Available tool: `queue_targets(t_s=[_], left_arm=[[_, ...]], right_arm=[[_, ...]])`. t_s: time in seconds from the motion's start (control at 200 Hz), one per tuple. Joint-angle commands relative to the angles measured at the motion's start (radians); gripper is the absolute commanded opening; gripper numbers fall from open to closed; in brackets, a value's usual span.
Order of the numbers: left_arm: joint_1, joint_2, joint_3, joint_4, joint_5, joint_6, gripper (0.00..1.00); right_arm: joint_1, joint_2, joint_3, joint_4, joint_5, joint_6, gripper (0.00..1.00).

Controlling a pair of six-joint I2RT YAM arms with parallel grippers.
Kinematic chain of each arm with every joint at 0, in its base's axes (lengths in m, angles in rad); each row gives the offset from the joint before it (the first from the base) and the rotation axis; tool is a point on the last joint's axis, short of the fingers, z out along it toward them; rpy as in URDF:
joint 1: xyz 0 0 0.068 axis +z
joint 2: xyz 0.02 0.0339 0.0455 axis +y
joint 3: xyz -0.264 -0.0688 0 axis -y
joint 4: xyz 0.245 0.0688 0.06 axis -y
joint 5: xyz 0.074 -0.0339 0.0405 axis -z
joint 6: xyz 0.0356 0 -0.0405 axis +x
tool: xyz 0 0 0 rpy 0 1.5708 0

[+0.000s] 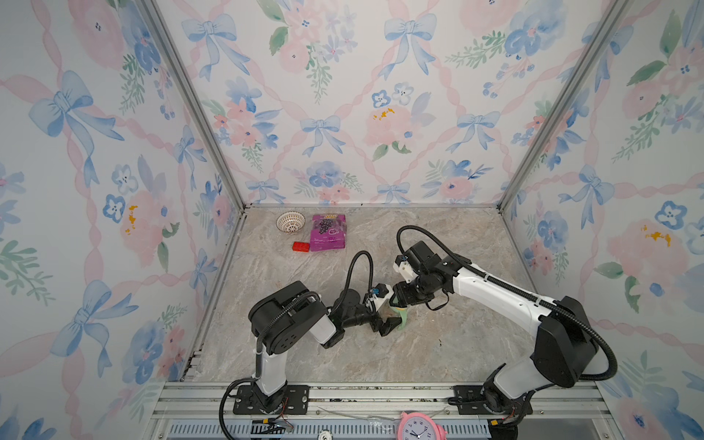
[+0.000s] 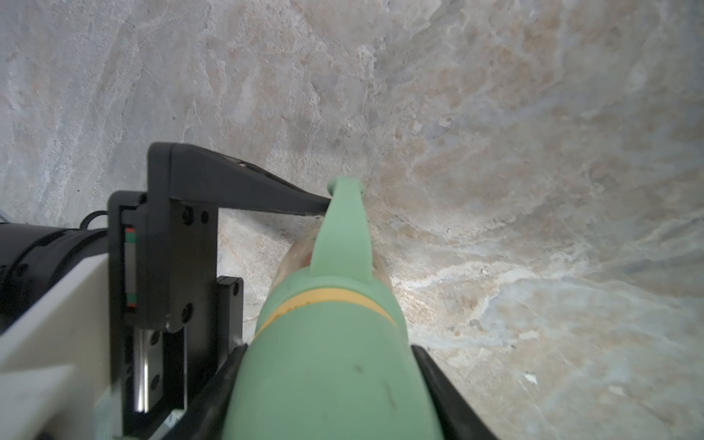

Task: Assemble the baby bottles
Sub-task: Place the baby bottle at the center of the board.

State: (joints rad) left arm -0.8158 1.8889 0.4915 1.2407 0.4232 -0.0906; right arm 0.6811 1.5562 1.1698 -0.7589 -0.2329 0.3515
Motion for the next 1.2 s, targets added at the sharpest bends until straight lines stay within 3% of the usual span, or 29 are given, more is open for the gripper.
queue_targets(t_s=[0.0,0.395,0.7,1.195], left_arm=[[-0.004,-0.035,-0.004,0.161,-0.019,-0.01,0.98],[-0.017,-0.22,-0.18,0.029,-0.06,0.039,0.98],[-0.052,-0.38,-0.264,-0.127,-0.133,0.061,0.98],[-0.059,-0.445,-0.3,-0.183,-0.193,0.057,0.96]], right_arm=[[0.057,0.025,-0.02,-0.106,-0.001,-0.002,0.33],[0.173,0.07,0.029,-0.224,0.203,0.032,0.35],[0.223,0.14,0.005,-0.186,0.243,0.085,0.35],[0.283,0.263,-0.024,-0.236,0.262,0.091,0.36]])
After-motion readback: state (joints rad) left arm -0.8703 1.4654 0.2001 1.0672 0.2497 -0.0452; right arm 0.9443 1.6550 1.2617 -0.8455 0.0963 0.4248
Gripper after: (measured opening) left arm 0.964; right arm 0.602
